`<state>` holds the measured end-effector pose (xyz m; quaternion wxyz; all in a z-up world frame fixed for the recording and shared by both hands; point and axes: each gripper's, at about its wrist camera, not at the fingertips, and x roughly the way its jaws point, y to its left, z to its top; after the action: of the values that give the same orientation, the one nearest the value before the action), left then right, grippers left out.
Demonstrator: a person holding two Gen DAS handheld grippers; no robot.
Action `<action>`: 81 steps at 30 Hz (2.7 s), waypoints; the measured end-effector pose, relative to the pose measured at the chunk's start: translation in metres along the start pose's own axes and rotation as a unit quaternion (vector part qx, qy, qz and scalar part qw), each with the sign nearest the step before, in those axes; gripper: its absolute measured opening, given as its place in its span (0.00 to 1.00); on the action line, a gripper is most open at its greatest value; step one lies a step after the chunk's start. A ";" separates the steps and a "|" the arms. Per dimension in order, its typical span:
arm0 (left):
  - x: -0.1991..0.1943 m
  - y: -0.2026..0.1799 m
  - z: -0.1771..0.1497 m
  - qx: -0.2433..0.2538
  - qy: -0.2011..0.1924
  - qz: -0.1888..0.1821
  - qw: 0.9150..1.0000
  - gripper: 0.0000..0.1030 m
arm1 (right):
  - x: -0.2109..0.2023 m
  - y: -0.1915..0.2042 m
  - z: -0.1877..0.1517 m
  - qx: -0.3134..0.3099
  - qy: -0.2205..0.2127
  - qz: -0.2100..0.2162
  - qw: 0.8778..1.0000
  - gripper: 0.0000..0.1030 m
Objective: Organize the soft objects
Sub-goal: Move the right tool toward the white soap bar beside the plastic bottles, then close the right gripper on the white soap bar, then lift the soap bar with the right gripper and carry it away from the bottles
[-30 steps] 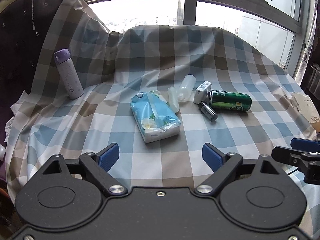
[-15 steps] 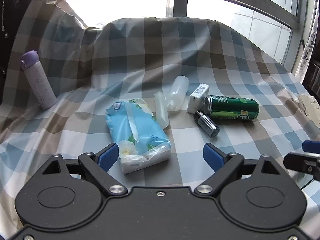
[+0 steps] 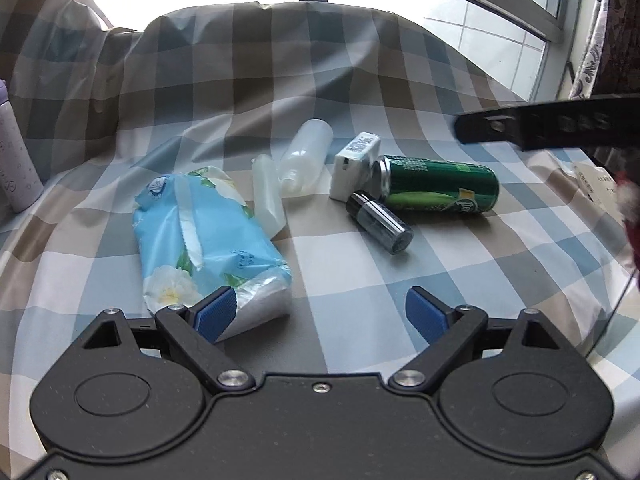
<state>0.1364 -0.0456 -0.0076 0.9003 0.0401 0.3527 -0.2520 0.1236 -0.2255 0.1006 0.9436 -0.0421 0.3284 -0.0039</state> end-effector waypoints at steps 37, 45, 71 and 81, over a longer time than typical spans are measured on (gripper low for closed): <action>0.024 -0.024 -0.014 0.036 0.044 -0.033 0.998 0.87 | 0.198 -0.016 0.037 -0.016 0.109 0.030 0.993 0.72; 0.021 -0.023 -0.015 0.037 0.040 -0.030 0.998 0.87 | 0.162 -0.101 0.021 0.155 0.078 -0.101 0.980 0.72; 0.011 -0.047 -0.014 0.156 -0.028 0.021 0.987 0.87 | -0.007 -0.067 -0.078 0.292 -0.003 -0.081 0.953 0.73; 0.064 -0.054 0.049 0.260 0.030 -0.035 0.965 0.86 | -0.014 -0.072 -0.080 0.310 0.005 -0.043 0.950 0.73</action>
<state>0.1808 -0.1321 -0.0072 0.8386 0.2678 0.3029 -0.3650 0.0646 -0.3026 0.0528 0.9075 0.2386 0.3132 -0.1462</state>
